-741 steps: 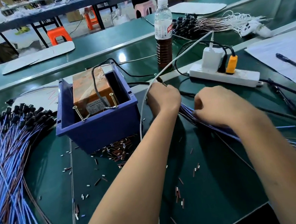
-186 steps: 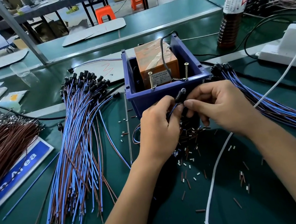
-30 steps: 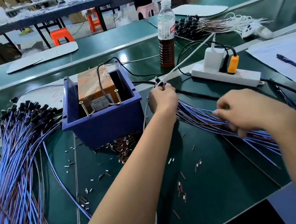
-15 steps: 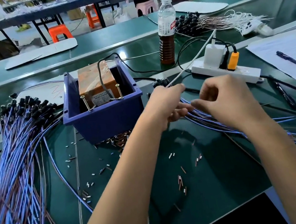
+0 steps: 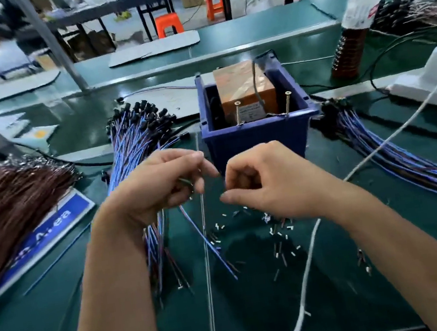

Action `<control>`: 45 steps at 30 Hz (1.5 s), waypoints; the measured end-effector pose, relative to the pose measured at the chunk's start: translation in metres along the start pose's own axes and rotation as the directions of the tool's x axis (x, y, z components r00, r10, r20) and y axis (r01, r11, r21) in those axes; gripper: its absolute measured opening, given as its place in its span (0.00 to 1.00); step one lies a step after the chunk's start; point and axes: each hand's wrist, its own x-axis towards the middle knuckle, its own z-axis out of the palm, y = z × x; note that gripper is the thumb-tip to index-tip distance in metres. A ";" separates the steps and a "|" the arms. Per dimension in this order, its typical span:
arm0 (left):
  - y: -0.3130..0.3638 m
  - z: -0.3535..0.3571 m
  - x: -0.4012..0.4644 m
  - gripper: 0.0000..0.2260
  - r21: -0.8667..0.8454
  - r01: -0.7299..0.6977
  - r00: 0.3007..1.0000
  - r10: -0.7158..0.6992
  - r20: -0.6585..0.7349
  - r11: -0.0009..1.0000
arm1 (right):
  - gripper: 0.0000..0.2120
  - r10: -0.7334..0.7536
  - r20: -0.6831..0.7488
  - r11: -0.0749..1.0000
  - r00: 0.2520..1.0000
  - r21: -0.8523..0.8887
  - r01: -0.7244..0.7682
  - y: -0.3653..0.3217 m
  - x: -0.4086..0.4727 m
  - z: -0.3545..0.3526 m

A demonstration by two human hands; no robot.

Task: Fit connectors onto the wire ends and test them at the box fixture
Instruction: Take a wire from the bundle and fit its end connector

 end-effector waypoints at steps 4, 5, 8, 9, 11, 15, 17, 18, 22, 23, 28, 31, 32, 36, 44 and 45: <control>-0.021 -0.018 0.031 0.11 0.602 0.234 0.736 0.265 -0.622 0.764 | 0.11 -0.006 0.108 0.988 0.994 -0.152 0.023 -0.009 0.031 0.038; -0.025 -0.020 0.035 0.10 0.665 0.322 0.707 0.296 -0.642 0.674 | 0.11 -0.007 0.121 0.983 0.993 -0.184 0.029 -0.008 0.037 0.046; -0.038 -0.016 0.045 0.16 0.729 0.504 0.721 0.240 -0.651 0.464 | 0.10 -0.015 0.113 0.973 0.993 -0.226 0.040 0.000 0.043 0.061; -0.043 -0.015 0.047 0.17 0.731 0.528 0.717 0.234 -0.656 0.431 | 0.10 -0.026 0.092 0.977 0.995 -0.209 0.045 0.003 0.044 0.064; -0.046 -0.013 0.051 0.15 0.730 0.536 0.709 0.244 -0.662 0.424 | 0.10 -0.055 0.031 0.987 0.998 -0.151 0.059 0.008 0.044 0.066; -0.048 -0.008 0.052 0.10 0.726 0.525 0.716 0.230 -0.659 0.444 | 0.05 -0.147 -0.003 0.984 0.989 -0.102 0.146 0.012 0.039 0.066; -0.047 -0.003 0.050 0.10 0.697 0.507 0.705 0.222 -0.674 0.507 | 0.05 -0.177 -0.009 0.980 0.984 -0.094 0.175 0.014 0.037 0.065; -0.046 -0.001 0.050 0.11 0.676 0.498 0.692 0.221 -0.687 0.543 | 0.06 -0.183 -0.017 0.979 0.983 -0.090 0.181 0.014 0.037 0.065; -0.043 0.000 0.047 0.14 0.635 0.488 0.672 0.207 -0.711 0.598 | 0.06 -0.179 -0.075 0.982 0.981 -0.072 0.173 0.016 0.035 0.066; -0.043 -0.001 0.047 0.14 0.626 0.468 0.661 0.223 -0.716 0.623 | 0.07 -0.175 -0.086 0.983 0.981 -0.072 0.169 0.016 0.034 0.066; -0.043 0.000 0.043 0.08 0.464 0.250 0.461 0.317 -0.829 0.850 | 0.07 -0.142 -0.102 0.988 0.985 -0.082 0.134 0.019 0.033 0.068; -0.033 0.000 0.040 0.07 0.264 0.016 0.327 0.244 -0.913 0.965 | 0.07 -0.147 -0.133 0.987 0.980 -0.089 0.136 0.018 0.032 0.068; -0.028 0.000 0.038 0.07 0.232 -0.050 0.288 0.236 -0.928 0.972 | 0.06 -0.155 -0.149 0.986 0.977 -0.088 0.143 0.019 0.031 0.068; 0.003 -0.003 0.019 0.11 -0.083 -0.562 0.373 0.163 -0.913 0.823 | 0.06 -0.194 -0.239 0.980 0.951 -0.013 0.197 0.010 0.030 0.067; 0.068 0.033 0.009 0.14 -0.699 -0.667 0.741 0.336 -0.582 0.259 | 0.14 -0.104 -0.188 0.861 0.977 0.474 0.183 -0.012 0.029 0.048; 0.072 0.033 0.010 0.14 -0.718 -0.663 0.737 0.351 -0.577 0.213 | 0.16 -0.093 -0.186 0.828 0.978 0.531 0.180 -0.012 0.028 0.039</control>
